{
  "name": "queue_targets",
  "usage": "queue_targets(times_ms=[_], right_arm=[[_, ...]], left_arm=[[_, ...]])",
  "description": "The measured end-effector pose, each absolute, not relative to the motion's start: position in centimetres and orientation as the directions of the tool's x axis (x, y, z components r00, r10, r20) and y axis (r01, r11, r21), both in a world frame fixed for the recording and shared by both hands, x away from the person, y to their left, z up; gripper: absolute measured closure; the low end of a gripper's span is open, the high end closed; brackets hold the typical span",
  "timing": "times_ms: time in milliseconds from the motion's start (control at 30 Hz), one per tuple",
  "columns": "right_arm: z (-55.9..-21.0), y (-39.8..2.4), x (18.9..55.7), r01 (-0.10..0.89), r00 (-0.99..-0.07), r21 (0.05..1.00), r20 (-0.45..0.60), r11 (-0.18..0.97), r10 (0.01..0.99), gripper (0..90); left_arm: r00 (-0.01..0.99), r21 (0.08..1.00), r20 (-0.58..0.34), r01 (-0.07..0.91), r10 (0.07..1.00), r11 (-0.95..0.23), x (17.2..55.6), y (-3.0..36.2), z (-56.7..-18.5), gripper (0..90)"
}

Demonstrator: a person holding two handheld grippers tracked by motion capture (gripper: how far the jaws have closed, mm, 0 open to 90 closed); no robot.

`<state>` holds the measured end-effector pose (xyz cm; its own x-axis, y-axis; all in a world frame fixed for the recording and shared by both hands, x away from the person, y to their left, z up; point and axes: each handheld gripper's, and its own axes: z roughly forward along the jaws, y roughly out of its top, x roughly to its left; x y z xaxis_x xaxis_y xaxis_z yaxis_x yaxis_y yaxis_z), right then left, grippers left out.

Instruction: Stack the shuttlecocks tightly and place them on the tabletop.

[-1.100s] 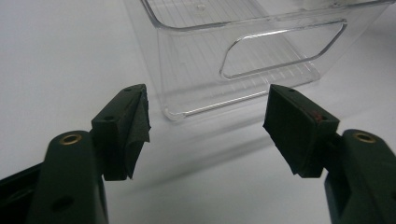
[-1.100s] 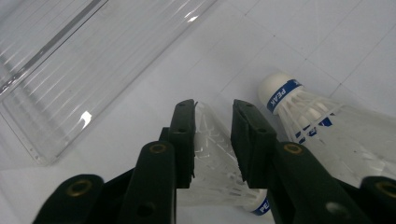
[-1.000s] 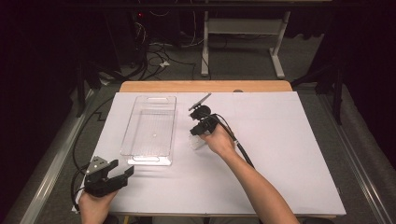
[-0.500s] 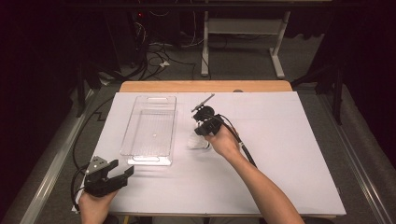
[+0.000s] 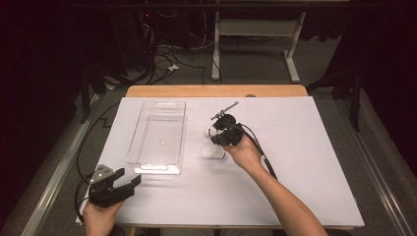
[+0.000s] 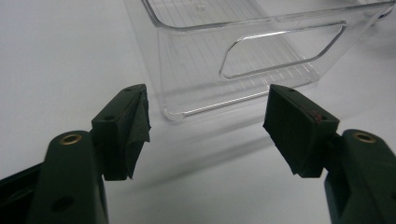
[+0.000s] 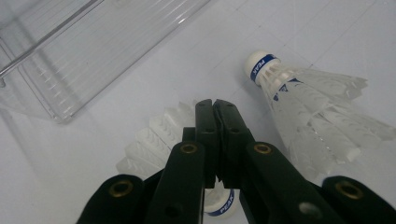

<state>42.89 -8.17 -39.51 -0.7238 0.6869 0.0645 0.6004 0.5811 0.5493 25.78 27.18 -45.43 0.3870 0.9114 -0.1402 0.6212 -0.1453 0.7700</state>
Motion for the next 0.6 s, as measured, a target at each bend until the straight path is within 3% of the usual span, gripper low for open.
queue_targets(times_ms=[600], right_arm=[[-39.8, -10.4, 42.1, 0.601, -0.716, 0.571, 0.073, 0.559, 0.694, 88.9]], left_arm=[[0.383, 0.770, -0.142, 0.622, 0.913, -0.141, 25.8, 27.2, -45.4, 32.2]])
